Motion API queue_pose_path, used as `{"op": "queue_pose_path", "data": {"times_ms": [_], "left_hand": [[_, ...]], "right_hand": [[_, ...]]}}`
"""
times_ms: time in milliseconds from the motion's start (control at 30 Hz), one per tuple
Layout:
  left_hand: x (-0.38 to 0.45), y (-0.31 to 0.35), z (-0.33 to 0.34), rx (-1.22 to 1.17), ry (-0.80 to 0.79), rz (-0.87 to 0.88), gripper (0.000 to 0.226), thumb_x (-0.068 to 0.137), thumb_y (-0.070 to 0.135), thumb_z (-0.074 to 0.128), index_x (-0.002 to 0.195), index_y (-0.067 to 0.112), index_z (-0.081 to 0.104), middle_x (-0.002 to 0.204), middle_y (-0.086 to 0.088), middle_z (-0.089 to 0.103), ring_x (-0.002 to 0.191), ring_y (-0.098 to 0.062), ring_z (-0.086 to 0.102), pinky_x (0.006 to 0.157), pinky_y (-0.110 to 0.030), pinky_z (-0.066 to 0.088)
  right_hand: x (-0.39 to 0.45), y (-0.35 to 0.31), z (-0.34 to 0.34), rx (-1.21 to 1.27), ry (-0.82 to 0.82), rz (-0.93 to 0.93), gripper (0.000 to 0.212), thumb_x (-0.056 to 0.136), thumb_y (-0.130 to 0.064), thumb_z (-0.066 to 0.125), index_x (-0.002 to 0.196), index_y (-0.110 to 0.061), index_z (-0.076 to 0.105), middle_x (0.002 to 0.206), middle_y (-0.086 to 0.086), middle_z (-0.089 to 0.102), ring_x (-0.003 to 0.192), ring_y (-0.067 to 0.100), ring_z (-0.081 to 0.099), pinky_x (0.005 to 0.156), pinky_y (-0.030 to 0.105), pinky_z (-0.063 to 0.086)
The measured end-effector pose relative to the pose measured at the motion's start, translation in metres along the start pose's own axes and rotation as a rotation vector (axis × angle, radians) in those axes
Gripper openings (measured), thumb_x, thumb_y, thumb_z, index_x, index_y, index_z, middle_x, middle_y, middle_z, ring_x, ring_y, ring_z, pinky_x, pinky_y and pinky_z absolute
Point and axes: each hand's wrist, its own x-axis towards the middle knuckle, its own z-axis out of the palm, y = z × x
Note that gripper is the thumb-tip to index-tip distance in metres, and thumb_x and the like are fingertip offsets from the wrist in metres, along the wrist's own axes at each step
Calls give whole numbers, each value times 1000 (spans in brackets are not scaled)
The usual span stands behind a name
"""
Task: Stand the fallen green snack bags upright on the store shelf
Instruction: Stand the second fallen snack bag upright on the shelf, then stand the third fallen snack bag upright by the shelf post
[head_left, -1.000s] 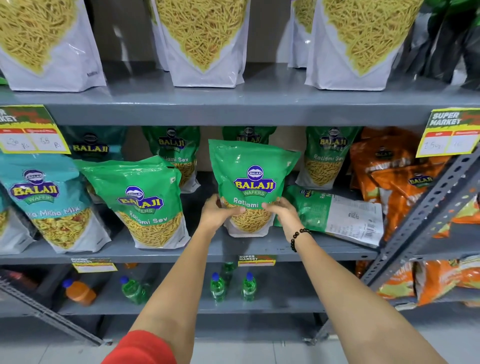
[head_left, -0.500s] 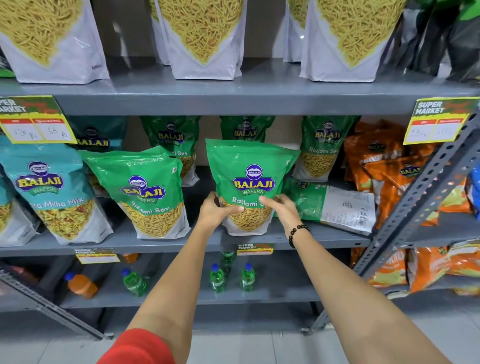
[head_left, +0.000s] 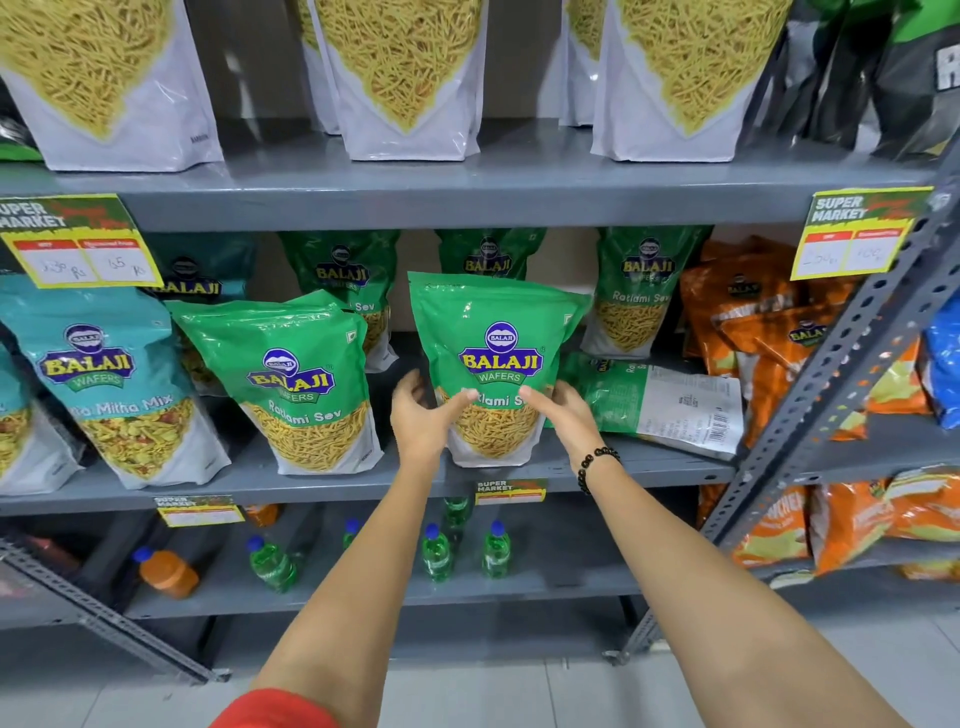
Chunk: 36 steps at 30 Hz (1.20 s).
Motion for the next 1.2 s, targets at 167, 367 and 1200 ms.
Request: {"op": "queue_pose_path", "data": {"times_ms": [167, 367, 1200], "left_hand": [[-38, 24, 25, -79, 217, 163, 50, 68, 38, 79, 102, 13, 51, 103, -1, 52, 94, -16, 53, 83, -31, 47], [-75, 28, 85, -129, 20, 181, 33, 75, 29, 75, 92, 16, 50, 93, -4, 55, 85, -18, 52, 79, -28, 45], [-18, -10, 272, -609, 198, -860, 62, 93, 47, 39, 140, 7, 38, 145, -11, 44, 128, -29, 48, 104, -35, 39]], "right_hand": [[-10, 1, -12, 45, 218, 12, 60, 86, -44, 56, 134, -11, 45, 144, 6, 46, 124, 18, 44, 103, 30, 31], [-15, -7, -50, 15, 377, -30, 38, 88, -33, 57, 115, -6, 60, 113, 5, 60, 106, 17, 53, 88, 25, 35], [155, -4, -201, -1152, -42, -2, 31, 91, -16, 40, 105, -3, 64, 119, 21, 64, 108, 35, 60, 87, 36, 49]]}}
